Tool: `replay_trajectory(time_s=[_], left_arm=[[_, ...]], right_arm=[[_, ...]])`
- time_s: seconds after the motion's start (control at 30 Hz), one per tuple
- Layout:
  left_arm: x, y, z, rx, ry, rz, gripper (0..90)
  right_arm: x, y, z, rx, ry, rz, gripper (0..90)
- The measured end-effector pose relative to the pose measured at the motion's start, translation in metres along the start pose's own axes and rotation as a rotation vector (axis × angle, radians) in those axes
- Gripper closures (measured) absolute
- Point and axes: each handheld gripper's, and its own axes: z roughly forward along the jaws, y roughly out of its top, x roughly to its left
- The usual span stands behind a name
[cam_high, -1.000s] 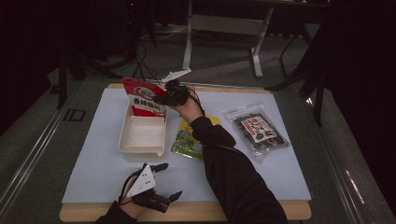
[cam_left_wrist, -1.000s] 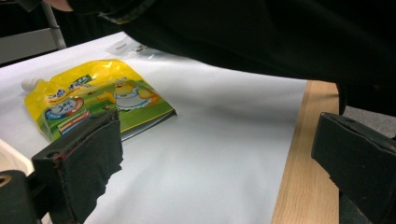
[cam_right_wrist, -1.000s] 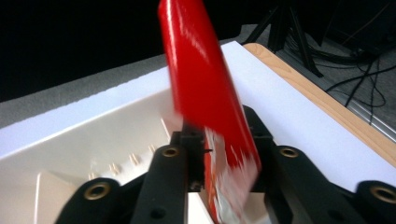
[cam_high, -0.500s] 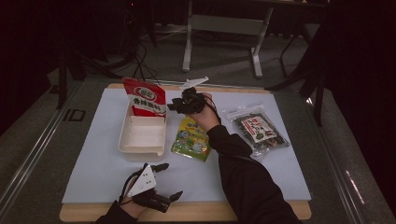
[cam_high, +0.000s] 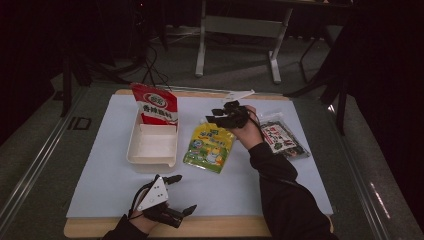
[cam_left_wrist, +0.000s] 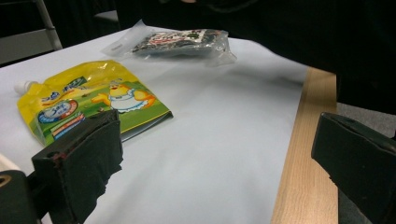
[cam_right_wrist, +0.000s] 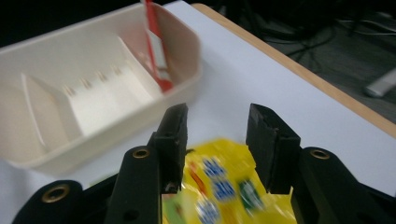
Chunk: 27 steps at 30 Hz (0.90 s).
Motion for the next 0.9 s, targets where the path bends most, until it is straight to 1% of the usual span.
replay_trajectory(time_s=[0.13, 0.37, 0.43, 0.57, 0.63, 0.67, 0.73, 0.8, 0.87, 0.9], left_arm=[[0.000, 0.000, 0.001, 0.003, -0.001, 0.003, 3.1], [0.001, -0.001, 0.002, 0.008, -0.005, 0.002, 3.1], [0.000, -0.001, 0.003, 0.010, -0.006, 0.004, 3.1], [0.000, -0.001, 0.003, 0.010, -0.006, 0.000, 3.1], [0.000, -0.001, 0.003, 0.011, -0.004, -0.001, 3.1], [0.001, -0.001, 0.003, 0.013, -0.004, -0.001, 3.1], [0.001, -0.001, 0.003, 0.015, -0.004, -0.003, 3.1], [0.001, -0.002, 0.003, 0.016, -0.003, -0.005, 3.1], [0.001, -0.002, 0.004, 0.016, -0.003, -0.006, 3.1], [0.002, -0.002, 0.004, 0.017, -0.002, -0.008, 3.1]], right_arm=[[-0.014, -0.013, -0.025, 0.000, -0.051, 0.006, 58.2], [-0.039, -0.037, -0.063, -0.003, -0.131, 0.025, 62.6], [-0.045, -0.043, -0.073, -0.016, -0.150, 0.035, 64.2], [-0.061, -0.056, -0.092, -0.028, -0.201, 0.064, 67.7], [-0.070, -0.064, -0.100, -0.025, -0.233, 0.078, 68.6], [-0.075, -0.068, -0.104, -0.024, -0.243, 0.092, 69.8], [-0.084, -0.077, -0.111, -0.018, -0.278, 0.104, 72.6], [-0.093, -0.087, -0.117, -0.014, -0.294, 0.126, 73.9], [-0.101, -0.097, -0.122, -0.002, -0.318, 0.145, 77.5], [-0.105, -0.102, -0.125, 0.003, -0.321, 0.160, 77.9]])
